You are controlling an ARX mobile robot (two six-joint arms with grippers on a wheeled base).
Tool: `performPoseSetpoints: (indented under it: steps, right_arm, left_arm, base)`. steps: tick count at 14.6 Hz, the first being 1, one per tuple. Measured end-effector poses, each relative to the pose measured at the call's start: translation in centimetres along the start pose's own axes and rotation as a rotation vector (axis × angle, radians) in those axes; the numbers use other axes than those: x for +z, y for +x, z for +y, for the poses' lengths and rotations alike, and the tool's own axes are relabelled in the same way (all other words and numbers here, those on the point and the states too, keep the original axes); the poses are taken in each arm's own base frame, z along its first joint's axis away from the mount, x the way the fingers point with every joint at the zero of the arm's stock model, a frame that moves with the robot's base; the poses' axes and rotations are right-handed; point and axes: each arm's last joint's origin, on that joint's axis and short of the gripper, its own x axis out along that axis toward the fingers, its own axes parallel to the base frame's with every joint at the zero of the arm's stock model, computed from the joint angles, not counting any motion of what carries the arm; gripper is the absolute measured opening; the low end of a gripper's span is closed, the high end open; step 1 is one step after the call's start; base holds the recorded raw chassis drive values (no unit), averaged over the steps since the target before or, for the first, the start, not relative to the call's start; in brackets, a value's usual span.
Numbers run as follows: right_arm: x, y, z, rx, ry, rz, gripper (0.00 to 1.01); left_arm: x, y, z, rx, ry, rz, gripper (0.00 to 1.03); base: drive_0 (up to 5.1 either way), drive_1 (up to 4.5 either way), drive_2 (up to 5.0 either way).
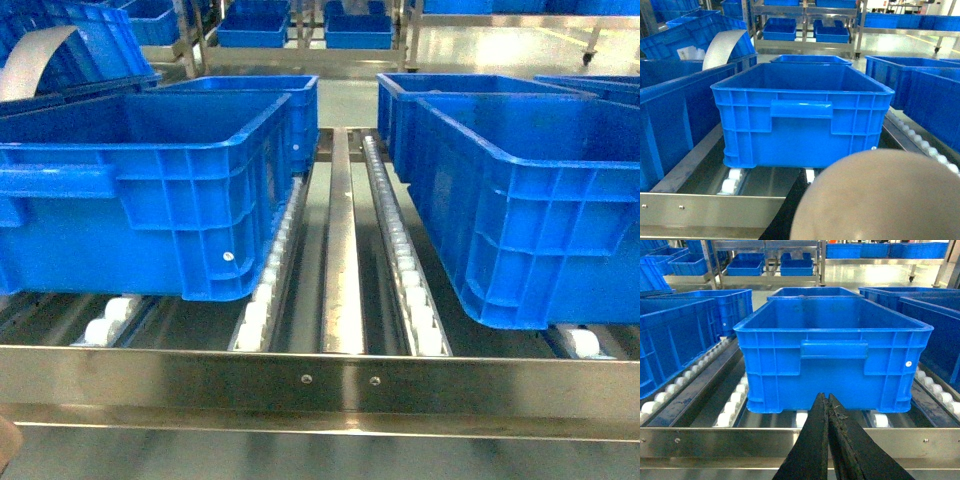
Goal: Place part in tray to right shelf
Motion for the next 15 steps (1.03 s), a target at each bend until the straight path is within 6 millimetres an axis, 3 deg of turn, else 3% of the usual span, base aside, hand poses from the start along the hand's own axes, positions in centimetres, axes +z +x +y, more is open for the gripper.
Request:
performPoseSetpoints:
  steps: [3, 12, 15]
  right_arm:
    - [0.0, 0.0, 0.0, 0.0, 0.0, 0.0, 0.02]
    - [0.0, 0.0, 0.0, 0.0, 0.0, 0.0, 0.02]
    - [0.0, 0.0, 0.0, 0.0, 0.0, 0.0, 0.43]
  left_arm:
    - [-0.82, -0.05, 0.01, 0.0, 0.003, -0.003, 0.12]
    - [-0.72, -0.06, 0.01, 0.0, 0.003, -0.013, 0.12]
    - [-0.72, -0.06, 0.01, 0.0, 0.002, -0.013, 0.12]
  base:
    - [0.0, 0.0, 0.0]
    - [0.0, 0.0, 0.0]
    - [0.0, 0.0, 0.0]
